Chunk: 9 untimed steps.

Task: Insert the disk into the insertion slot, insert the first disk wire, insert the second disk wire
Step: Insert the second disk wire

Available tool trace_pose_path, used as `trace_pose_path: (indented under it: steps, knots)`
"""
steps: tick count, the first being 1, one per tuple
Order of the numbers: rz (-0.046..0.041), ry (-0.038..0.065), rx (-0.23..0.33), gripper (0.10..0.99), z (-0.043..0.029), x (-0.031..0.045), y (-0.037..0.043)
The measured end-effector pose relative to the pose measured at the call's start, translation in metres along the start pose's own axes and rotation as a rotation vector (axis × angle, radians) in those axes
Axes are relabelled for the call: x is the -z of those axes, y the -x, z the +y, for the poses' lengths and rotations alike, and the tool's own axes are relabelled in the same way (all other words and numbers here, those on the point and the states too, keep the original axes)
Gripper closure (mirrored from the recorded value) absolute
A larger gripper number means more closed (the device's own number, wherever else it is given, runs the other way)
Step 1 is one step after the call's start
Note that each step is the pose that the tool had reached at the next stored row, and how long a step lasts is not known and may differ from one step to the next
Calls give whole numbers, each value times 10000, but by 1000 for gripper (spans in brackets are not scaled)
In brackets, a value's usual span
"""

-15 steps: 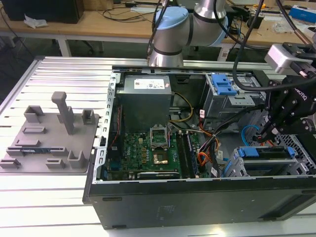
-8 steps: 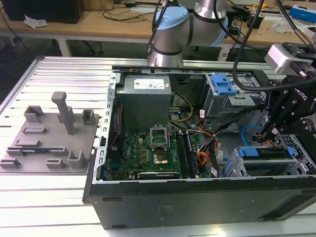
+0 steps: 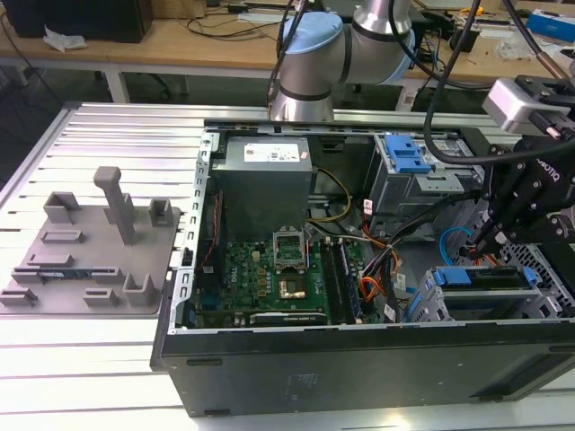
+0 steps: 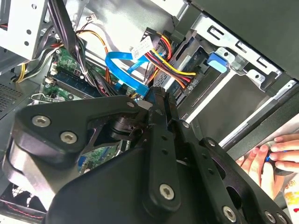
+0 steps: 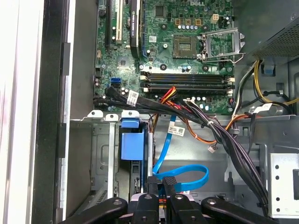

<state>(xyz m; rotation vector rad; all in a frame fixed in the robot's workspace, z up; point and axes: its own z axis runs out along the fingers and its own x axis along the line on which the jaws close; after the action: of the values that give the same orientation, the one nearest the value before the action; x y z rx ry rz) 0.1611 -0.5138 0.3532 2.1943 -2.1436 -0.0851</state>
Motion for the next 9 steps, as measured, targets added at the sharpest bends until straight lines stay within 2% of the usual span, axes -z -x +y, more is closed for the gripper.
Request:
trace_pose_path:
  steps: [9]
  knots:
    - [3, 0, 32, 925, -1, 0, -21]
